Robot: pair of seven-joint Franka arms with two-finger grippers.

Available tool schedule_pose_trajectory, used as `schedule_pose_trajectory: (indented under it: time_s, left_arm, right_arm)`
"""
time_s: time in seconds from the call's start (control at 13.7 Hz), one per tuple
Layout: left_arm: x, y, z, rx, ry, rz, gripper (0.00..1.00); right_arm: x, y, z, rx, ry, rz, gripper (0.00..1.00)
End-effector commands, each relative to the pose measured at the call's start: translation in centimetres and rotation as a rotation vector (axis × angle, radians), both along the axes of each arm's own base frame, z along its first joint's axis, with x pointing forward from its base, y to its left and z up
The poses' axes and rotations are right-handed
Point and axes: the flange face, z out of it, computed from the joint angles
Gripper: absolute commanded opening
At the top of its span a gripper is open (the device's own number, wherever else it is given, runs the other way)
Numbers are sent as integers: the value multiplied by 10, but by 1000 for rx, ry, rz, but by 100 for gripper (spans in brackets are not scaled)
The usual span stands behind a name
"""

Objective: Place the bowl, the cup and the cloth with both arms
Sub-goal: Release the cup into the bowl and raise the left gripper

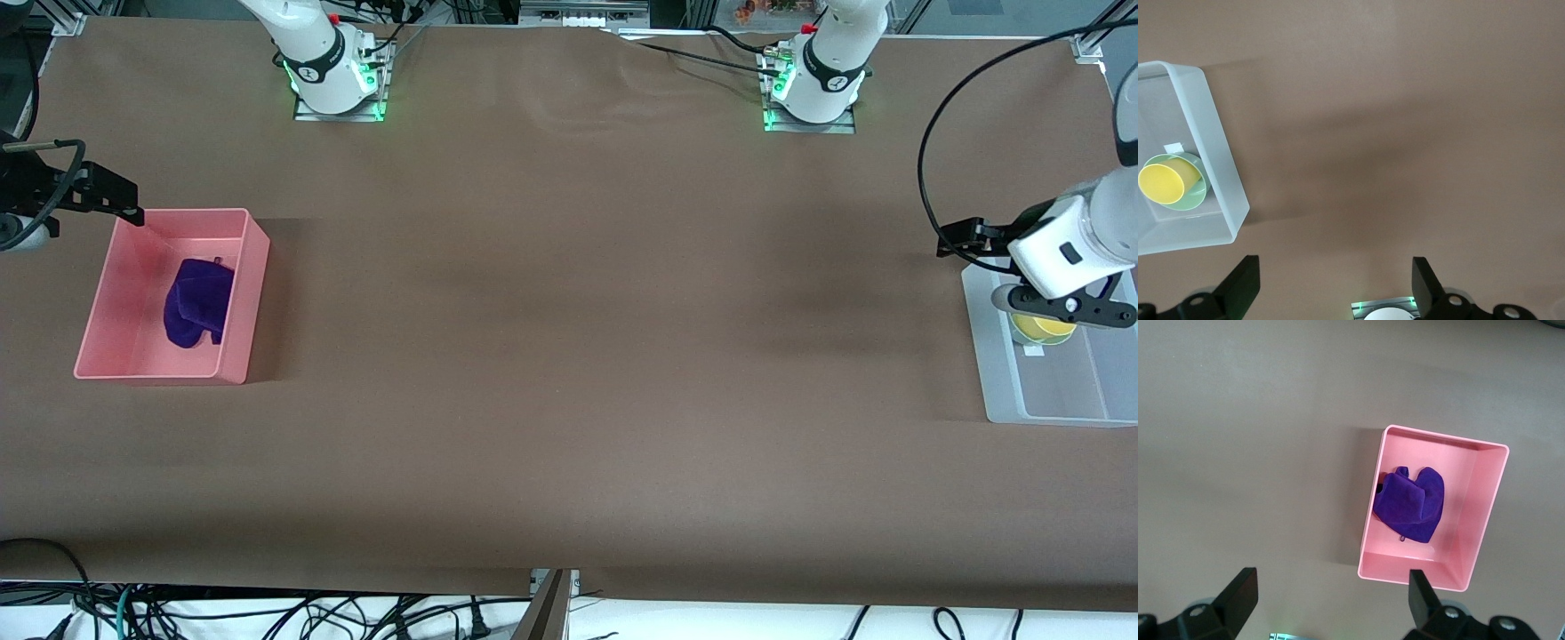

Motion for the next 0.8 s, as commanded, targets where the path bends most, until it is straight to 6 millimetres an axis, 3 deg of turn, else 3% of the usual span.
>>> schedule_pose_trajectory:
  time_s: [0.0, 0.36, 0.73]
  left_arm:
    - [-18, -3, 19, -9, -15, 62, 100]
    - [-61, -13, 12, -60, -172, 122, 100]
    - [-60, -16, 14, -62, -178, 136, 100]
  right_arm:
    - [0, -2, 3, -6, -11, 7, 100]
    - [-1, -2, 2, -5, -9, 9, 100]
    - [-1, -3, 2, -5, -8, 6, 100]
